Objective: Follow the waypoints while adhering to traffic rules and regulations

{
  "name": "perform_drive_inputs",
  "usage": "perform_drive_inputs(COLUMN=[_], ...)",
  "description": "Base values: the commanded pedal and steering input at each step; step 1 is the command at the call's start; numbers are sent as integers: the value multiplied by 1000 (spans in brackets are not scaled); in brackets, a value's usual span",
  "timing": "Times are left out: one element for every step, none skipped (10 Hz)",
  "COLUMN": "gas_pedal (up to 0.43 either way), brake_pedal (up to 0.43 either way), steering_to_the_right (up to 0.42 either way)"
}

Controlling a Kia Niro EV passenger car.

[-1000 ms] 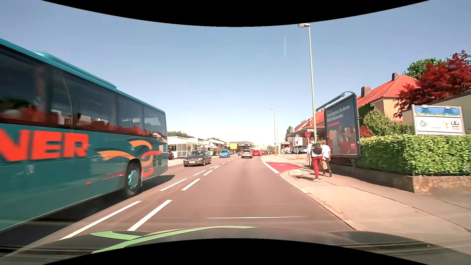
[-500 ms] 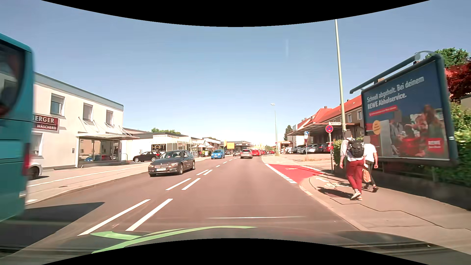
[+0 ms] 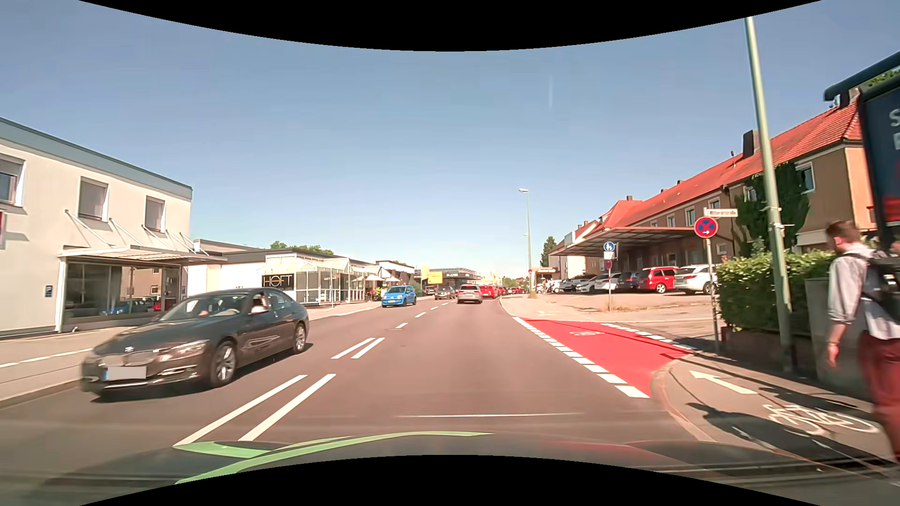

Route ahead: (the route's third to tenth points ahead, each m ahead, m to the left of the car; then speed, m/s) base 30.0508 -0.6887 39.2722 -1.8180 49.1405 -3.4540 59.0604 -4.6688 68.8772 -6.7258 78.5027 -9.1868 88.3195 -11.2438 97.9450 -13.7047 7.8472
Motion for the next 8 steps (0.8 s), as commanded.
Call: perform_drive_inputs(gas_pedal=[28,39,39,39,39,39,39,39], brake_pedal=[0,0,0,0,0,0,0,0], steering_to_the_right=[13,13,13,13,13,13,13,13])
